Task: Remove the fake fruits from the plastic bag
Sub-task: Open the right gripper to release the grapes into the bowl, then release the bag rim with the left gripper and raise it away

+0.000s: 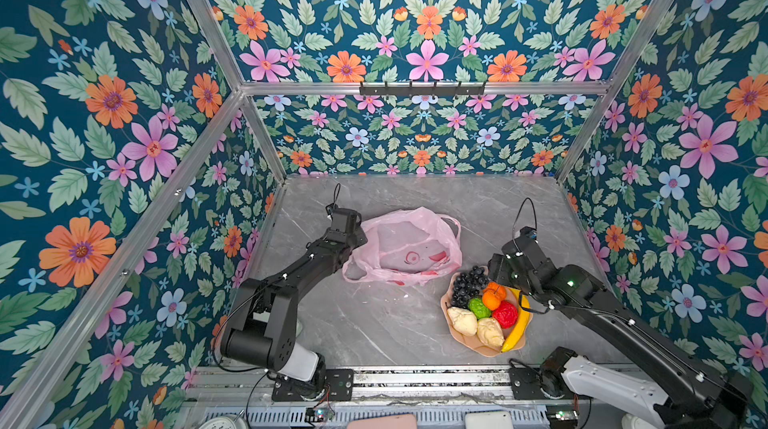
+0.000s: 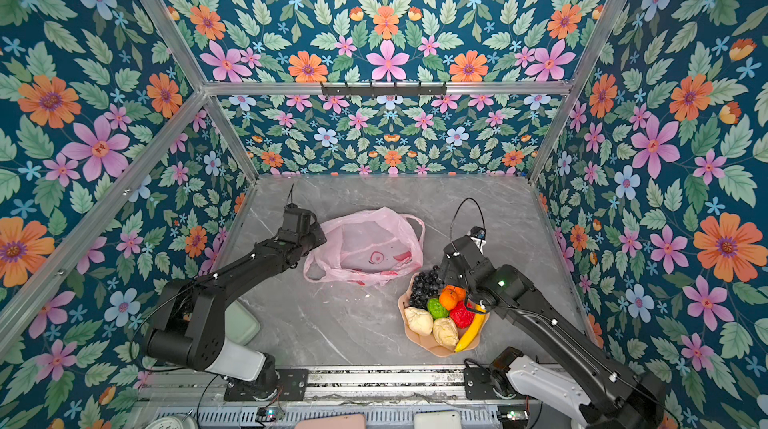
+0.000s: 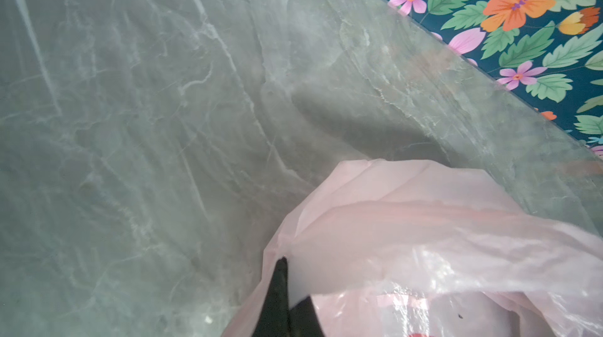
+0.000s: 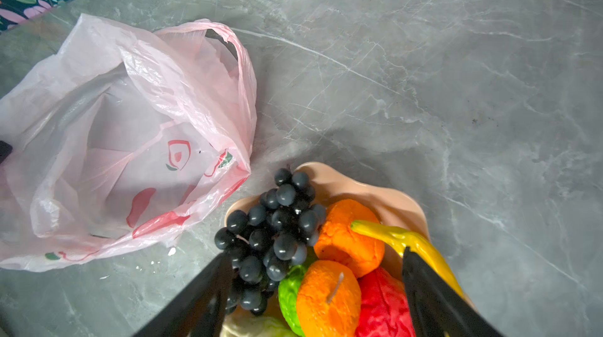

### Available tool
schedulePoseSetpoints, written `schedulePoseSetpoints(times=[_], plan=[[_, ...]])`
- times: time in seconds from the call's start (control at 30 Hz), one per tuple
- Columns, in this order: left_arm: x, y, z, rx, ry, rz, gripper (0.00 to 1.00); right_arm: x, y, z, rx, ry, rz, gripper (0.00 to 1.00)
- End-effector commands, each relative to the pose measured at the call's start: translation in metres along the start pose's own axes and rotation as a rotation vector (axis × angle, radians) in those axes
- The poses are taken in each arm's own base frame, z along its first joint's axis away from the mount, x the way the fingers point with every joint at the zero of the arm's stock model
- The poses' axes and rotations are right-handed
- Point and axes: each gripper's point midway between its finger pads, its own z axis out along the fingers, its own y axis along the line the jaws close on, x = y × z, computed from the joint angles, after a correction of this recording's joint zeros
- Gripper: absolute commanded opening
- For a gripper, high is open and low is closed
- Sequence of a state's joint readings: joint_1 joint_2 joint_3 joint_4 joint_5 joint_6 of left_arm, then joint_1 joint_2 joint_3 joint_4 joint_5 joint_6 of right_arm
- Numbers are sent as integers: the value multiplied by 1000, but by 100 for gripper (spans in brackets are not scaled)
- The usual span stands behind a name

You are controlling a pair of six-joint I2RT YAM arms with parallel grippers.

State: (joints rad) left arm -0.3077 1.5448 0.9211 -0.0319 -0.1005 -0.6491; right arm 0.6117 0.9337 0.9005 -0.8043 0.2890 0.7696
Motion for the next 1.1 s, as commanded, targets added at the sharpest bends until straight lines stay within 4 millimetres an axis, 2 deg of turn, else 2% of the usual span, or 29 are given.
schedulePoseSetpoints(times=[0.0,0.1,0.3,0.5,0.6,0.77,0.93,1.07], plan=[[-18,-18,10,16,-31,-4,0,17,-18,-3,5,78,5,84],[-38,-41,25,42,-54,0,0,27,-34,-5,10,120,89,86],[-63,-81,62,103,-82,36,0,46,-58,-7,71,168,187,89],[-79,-105,99,120,-91,71,0,55,-76,-14,140,165,246,91],[-88,-117,110,138,-104,82,0,59,-84,-16,162,156,264,92],[-88,-135,123,186,-60,121,0,63,-89,-18,173,154,286,92],[-91,-142,113,205,-36,156,30,69,-91,-19,185,179,309,99],[-95,-146,102,187,17,226,55,70,-95,-23,191,161,347,99]])
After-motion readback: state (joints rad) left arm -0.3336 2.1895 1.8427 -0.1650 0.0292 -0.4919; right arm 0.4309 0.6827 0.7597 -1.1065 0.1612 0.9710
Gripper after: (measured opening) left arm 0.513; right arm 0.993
